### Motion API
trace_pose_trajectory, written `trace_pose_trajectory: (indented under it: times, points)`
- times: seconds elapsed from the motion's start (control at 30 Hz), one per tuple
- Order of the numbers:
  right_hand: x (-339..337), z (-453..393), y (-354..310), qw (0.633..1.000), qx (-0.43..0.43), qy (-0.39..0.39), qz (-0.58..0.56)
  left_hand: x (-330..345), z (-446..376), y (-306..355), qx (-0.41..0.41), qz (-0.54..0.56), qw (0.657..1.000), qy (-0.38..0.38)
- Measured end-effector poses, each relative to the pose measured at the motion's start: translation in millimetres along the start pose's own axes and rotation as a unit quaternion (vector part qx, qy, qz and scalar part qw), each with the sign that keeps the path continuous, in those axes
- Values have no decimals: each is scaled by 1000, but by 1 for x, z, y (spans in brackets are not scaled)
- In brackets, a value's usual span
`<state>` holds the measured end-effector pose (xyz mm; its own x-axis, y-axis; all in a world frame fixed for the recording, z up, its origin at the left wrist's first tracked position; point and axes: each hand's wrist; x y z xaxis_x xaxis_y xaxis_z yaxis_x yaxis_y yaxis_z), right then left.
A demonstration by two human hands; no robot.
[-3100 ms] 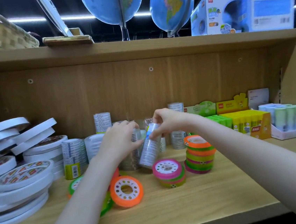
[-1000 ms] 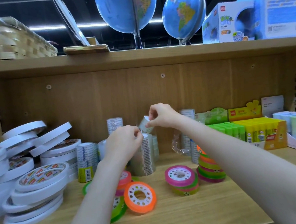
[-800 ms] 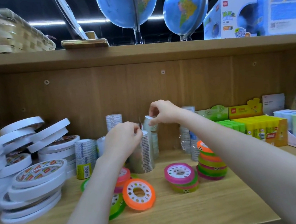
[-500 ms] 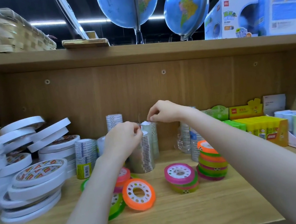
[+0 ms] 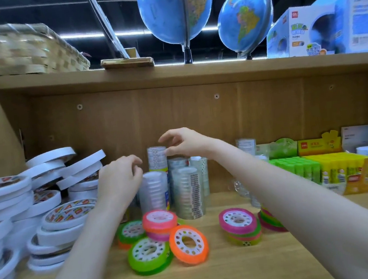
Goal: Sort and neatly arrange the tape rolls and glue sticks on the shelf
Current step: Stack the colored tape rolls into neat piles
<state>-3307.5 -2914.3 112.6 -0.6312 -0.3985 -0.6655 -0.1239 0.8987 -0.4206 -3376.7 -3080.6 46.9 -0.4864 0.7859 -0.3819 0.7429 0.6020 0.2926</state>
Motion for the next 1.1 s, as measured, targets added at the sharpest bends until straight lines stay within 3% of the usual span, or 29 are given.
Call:
trace_pose_trajectory:
  times: [0.1,0.2,0.4,0.53,0.6,0.73,0.83,0.93,1.1]
  points:
    - [25,-10,-5,999,5,-1,36,1,1,-3,-26,27,998,-50]
    - [35,-13,-2,997,16,67,29,0,1,-2,-18,88,995,-41]
    - [-7,0,-6,943,29,281,-178,4,6,6,16,155,987,-42]
    - [-60,25,-15,916,-34,376,-139,0,10,21,35,194,980,-34]
    - [-83,36,-12,912,-51,399,-79,3,9,31,47,177,981,-65]
    - [-97,46,12,949,-6,311,61,17,2,51,88,63,983,-147]
    - [-87,52,36,961,19,198,190,26,6,59,111,17,988,-111]
    - [-72,51,53,946,32,76,313,29,9,54,117,29,988,-96]
    - [-63,47,56,901,83,5,426,29,8,52,128,36,986,-106]
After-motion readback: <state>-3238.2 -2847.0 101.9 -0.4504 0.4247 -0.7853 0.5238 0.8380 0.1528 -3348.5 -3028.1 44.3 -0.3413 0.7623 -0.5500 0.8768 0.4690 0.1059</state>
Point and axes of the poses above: each hand's wrist, its own z-axis away from the middle knuckle, its own x-axis out of the palm, y = z × x, and after that the axes turned 14 degrees about y, right-handed
